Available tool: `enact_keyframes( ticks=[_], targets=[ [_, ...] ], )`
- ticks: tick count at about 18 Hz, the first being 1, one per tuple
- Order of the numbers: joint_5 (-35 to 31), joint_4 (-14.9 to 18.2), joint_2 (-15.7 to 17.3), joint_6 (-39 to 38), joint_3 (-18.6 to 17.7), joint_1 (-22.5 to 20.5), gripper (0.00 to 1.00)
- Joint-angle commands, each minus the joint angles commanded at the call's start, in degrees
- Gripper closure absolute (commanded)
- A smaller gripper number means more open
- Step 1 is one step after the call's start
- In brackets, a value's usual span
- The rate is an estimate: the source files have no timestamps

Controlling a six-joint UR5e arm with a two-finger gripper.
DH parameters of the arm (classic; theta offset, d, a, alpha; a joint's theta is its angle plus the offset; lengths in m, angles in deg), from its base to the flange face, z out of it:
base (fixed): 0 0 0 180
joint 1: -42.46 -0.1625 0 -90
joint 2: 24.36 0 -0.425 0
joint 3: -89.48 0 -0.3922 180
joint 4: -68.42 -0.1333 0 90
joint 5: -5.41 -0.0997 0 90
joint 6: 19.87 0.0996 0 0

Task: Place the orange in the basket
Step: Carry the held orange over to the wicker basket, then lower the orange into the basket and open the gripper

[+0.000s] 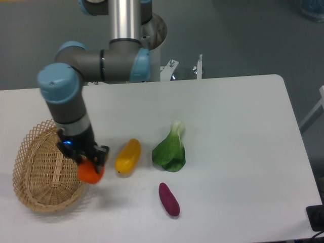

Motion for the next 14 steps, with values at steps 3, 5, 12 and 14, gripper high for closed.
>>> enact_keyframes(
  ticks=[3,5,12,14],
  targets=[
    [0.2,-0.1,-0.7,0.1,-1.3,2.8,0.51],
    [0.2,-0.1,-1.3,0.1,-1.2,3.7,0.5],
    [0.2,-0.3,-3.0,0.1,-1.2,5.1,0.5],
    [0.3,-0.4,-3.4,-0.3,-1.1,5.2,0.47]
  ],
)
